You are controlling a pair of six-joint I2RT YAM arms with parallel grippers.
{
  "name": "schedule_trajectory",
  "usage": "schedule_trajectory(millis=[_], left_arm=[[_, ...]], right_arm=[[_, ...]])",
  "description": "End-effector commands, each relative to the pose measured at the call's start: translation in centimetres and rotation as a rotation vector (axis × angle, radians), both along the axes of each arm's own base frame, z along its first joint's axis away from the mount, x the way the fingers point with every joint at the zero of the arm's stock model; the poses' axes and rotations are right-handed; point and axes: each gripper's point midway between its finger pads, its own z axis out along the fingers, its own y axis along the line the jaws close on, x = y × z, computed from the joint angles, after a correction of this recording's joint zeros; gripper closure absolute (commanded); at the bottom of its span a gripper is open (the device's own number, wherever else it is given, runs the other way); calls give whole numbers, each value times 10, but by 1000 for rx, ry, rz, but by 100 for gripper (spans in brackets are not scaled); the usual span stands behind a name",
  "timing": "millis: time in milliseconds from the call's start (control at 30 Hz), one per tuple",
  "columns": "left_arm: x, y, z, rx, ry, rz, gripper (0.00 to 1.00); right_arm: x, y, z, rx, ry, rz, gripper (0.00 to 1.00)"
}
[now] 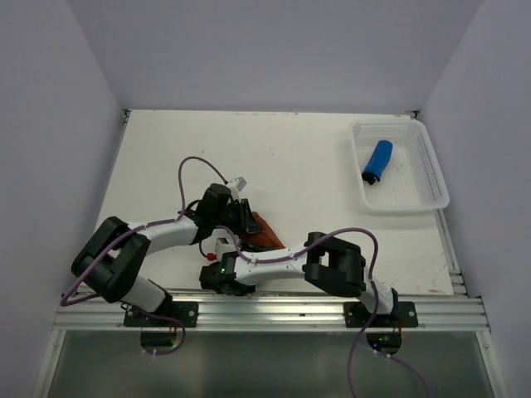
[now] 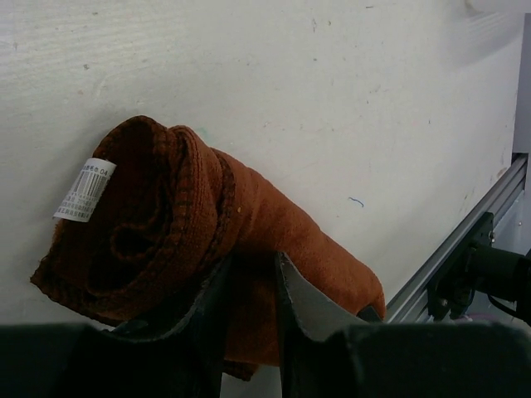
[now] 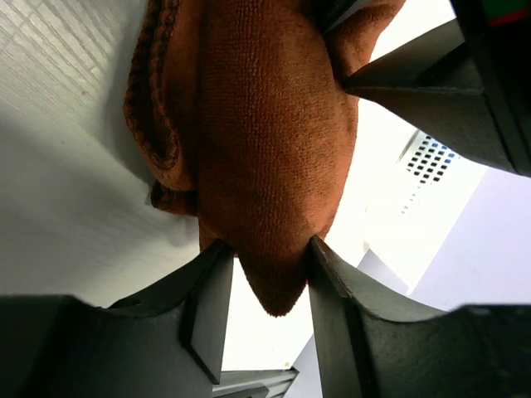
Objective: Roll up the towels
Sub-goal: Roll the towel
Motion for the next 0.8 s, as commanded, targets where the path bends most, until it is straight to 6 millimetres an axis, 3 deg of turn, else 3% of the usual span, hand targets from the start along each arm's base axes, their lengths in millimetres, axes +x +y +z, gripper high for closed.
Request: schedule_trajectory(millis=[0,233,267,300,500,633,767], left_arm=[[4,12,-18,62,-21,18,69],[2,19,-23,92,-18,27,70],[1,20,-25,100,-16,31,70],[0,22,-27,108,-16,29,70],[-10,31,-38,135,12,41,72],[-16,34,-38,121,16,55,73],[-22,38,-39,122,23,63,73]], right_arm=[[-3,15,22,100,-16,1,56],[-21,10,42,324,68,-31,47],[-23,15,56,411,81,-29,44],[-28,12,52,433,118,-31,43],[-39,27,84,762,270,-17,32],[-12,29,97,1053,364,-125,34],[4,15,89,1161,395,-189,35]])
